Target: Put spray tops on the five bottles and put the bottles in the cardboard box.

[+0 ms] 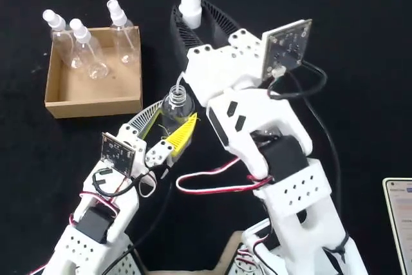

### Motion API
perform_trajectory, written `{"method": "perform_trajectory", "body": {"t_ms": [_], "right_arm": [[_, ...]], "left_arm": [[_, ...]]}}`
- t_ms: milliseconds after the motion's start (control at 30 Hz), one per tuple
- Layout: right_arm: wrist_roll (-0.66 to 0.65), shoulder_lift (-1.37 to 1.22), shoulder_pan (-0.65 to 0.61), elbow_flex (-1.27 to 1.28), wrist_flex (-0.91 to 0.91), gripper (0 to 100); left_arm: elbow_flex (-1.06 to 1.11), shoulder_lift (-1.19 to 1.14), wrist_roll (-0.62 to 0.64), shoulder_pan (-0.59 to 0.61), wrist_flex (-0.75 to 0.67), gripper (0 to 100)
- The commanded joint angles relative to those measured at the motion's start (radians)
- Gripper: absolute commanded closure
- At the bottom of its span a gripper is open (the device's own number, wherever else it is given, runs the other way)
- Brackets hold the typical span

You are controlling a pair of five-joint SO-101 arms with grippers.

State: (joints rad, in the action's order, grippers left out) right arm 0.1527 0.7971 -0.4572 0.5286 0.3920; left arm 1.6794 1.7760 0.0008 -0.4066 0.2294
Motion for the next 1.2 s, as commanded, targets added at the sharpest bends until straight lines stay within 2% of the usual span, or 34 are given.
{"method": "perform_trajectory", "body": {"t_ms": [0, 200, 500, 633, 1167], "right_arm": [[-0.009, 0.031, -0.017, -0.016, 0.066, 95.6], [-0.009, 0.101, -0.081, -0.007, 0.157, 95.6], [-0.044, 0.134, -0.080, 0.033, 0.322, 95.6], [-0.141, 0.165, -0.081, 0.099, 0.322, 95.6], [-0.149, 0.288, -0.086, 0.314, 0.324, 95.4]], "left_arm": [[0.021, 0.021, 0.012, 0.007, -0.003, 88], [0.021, 0.017, 0.012, 0.007, 0.000, 88], [0.021, 0.015, 0.012, 0.007, -0.002, 88], [0.021, 0.015, 0.012, 0.007, 0.000, 88], [0.021, 0.014, 0.012, 0.007, 0.003, 88]]}}
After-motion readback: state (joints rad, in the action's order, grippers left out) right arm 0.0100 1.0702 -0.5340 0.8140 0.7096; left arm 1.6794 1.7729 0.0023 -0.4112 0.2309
